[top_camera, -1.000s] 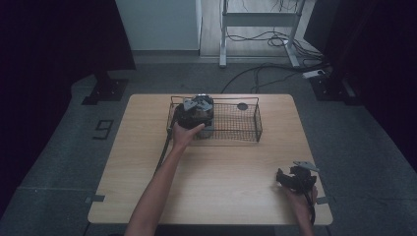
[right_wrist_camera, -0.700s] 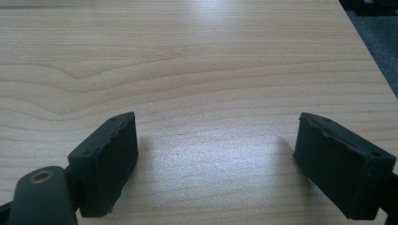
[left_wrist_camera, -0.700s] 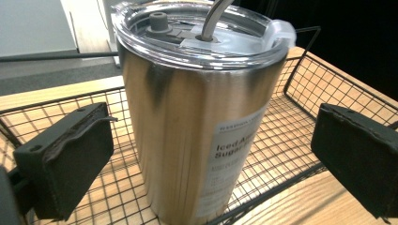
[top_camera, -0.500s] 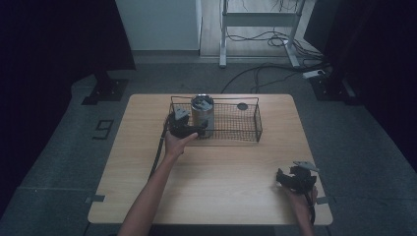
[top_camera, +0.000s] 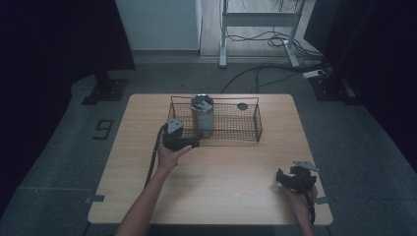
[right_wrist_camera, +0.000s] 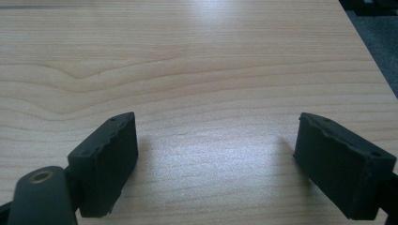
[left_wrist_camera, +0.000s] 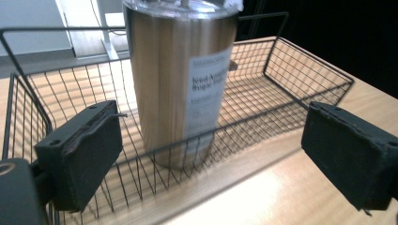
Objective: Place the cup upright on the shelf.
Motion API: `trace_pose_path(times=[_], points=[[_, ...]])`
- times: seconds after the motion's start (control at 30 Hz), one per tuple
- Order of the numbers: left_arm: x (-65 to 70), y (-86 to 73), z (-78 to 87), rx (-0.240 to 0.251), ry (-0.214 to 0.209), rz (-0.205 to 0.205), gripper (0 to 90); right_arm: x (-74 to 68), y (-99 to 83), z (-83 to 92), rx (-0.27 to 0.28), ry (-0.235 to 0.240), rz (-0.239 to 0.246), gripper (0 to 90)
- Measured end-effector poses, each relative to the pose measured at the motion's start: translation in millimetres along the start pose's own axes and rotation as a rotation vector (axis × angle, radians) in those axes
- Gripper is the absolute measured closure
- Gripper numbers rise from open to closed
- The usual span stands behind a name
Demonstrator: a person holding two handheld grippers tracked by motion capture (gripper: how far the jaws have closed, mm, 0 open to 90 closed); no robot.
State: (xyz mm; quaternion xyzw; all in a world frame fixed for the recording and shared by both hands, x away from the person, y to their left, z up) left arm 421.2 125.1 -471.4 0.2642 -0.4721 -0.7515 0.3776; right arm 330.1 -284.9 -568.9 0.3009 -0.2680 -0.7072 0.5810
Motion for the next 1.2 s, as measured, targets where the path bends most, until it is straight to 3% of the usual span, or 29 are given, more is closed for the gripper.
trace_pose_path(times=[0.27, 0.43, 0.63, 0.77, 0.93, 1.03, 1.2], points=[[7.5, -22.6, 24.9, -0.009, -0.024, 0.013, 9.3, 0.0, 0.0, 0.0, 0.0, 0.0, 0.0, 13.6], [12.9, -43.0, 39.3, -0.048, -0.057, -0.004, 11.0, 0.0, 0.0, 0.0, 0.0, -0.001, 0.0, 13.6], [18.1, -60.8, 50.4, -0.074, -0.062, -0.011, 11.0, 0.0, 0.0, 0.0, 0.001, -0.002, 0.0, 13.5], [24.4, -81.7, 59.4, -0.114, -0.068, -0.034, 11.0, 0.0, 0.0, -0.1, 0.001, -0.002, 0.0, 13.5], [25.3, -92.2, 63.1, -0.116, -0.064, -0.01, 10.9, -0.1, 0.0, -0.1, 0.001, -0.003, 0.0, 13.5], [25.7, -93.0, 65.2, -0.119, -0.057, -0.031, 11.0, -0.1, 0.0, -0.1, 0.001, -0.003, 0.0, 13.4], [25.2, -95.5, 65.8, -0.118, -0.059, -0.011, 11.0, -0.1, 0.0, -0.1, 0.001, -0.003, 0.0, 13.4]])
Point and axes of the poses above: each handheld gripper's, and its own axes: z roughly backward along the jaws, y roughly out of its top, x roughly to its right, the point moved 2 cm from there along -z, roughly forward along the jaws, and after that the axes turned 8 degrees about -z, right-handed, at the moved point
